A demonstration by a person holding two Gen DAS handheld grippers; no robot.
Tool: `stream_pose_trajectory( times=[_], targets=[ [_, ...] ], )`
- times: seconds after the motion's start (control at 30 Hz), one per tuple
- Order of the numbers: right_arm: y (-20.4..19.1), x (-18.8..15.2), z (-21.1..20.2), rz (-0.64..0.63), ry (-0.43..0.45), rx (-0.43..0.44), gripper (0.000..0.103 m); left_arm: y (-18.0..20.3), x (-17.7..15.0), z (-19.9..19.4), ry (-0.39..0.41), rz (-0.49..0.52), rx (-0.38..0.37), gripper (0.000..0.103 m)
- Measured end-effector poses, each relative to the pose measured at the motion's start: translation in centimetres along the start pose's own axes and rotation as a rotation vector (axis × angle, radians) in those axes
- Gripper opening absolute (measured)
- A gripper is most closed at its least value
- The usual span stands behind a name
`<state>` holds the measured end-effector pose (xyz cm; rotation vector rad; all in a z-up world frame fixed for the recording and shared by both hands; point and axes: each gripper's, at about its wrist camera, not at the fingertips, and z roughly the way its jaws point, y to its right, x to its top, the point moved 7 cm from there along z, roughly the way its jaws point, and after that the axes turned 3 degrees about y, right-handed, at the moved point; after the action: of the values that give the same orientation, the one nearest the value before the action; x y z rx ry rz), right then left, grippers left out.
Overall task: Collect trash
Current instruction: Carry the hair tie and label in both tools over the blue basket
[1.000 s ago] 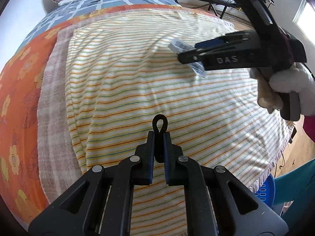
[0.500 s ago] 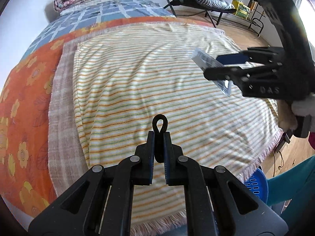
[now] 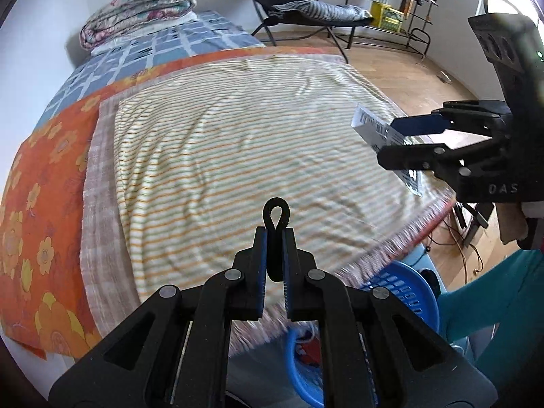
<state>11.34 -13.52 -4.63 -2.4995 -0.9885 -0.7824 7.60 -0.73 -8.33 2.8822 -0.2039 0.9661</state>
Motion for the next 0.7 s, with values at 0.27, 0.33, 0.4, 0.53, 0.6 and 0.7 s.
stream_pose_trajectory(
  times=[0.27, 0.33, 0.4, 0.53, 0.6, 0.7],
  targets=[
    [-1.6, -5.2, -3.4, 0.015, -0.010, 0.012, 0.053, 3.6, -3.4, -0.9, -0.021, 0.014, -0.051, 0.006],
    [-1.9, -6.3, -4.0, 0.019, -0.013, 0.011, 0.054, 4.2, -4.2, -0.8, -0.030, 0.015, -0.060, 0.006],
    [-2.0, -7.2, -4.4, 0.027, -0.014, 0.008, 0.054, 4.8, -5.2, -0.7, -0.041, 0.011, -0.071, 0.006],
    [-2.2, -8.9, -4.9, 0.040, -0.024, 0.009, 0.054, 5.8, -6.8, -0.8, -0.055, 0.012, -0.086, 0.006],
    [-2.4, -9.9, -4.9, 0.041, -0.035, 0.013, 0.054, 6.3, -7.5, -0.8, -0.061, 0.017, -0.091, 0.006],
    [-2.8, -11.3, -4.8, 0.049, -0.051, 0.028, 0.054, 6.9, -8.3, -0.6, -0.073, 0.020, -0.100, 0.006]
  ],
)
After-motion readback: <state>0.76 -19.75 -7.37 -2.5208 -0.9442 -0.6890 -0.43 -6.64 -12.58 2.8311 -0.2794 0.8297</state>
